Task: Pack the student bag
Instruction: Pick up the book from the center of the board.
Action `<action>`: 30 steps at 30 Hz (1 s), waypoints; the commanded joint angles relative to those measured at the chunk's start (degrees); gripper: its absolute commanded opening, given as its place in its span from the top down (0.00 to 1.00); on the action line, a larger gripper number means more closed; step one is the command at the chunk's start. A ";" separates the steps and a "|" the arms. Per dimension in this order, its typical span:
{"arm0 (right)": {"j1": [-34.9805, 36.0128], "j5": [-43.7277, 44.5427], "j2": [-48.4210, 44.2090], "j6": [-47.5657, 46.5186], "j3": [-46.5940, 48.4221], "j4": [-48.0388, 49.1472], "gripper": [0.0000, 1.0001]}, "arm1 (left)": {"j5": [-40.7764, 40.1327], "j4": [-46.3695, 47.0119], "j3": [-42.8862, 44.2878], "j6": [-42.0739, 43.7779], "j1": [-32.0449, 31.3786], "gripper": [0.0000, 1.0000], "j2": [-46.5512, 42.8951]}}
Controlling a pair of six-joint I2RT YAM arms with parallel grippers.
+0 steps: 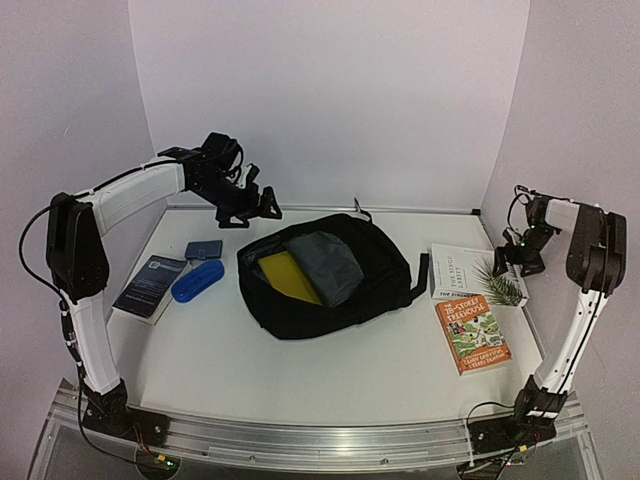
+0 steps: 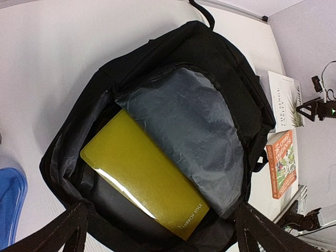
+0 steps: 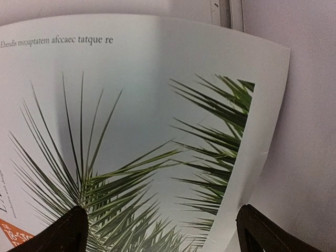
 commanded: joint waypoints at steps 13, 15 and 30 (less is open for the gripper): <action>-2.59 2.56 4.81 3.14 -0.59 1.65 0.02 | -1.76 -0.20 -0.23 1.31 0.01 0.01 -2.18; -2.59 0.49 5.50 3.00 -0.36 0.53 0.02 | -1.80 -0.28 -0.28 1.39 0.05 0.01 -2.29; 2.73 -9.97 5.95 -1.07 0.03 -4.23 0.17 | 2.35 2.40 0.23 1.07 -0.61 0.02 -1.75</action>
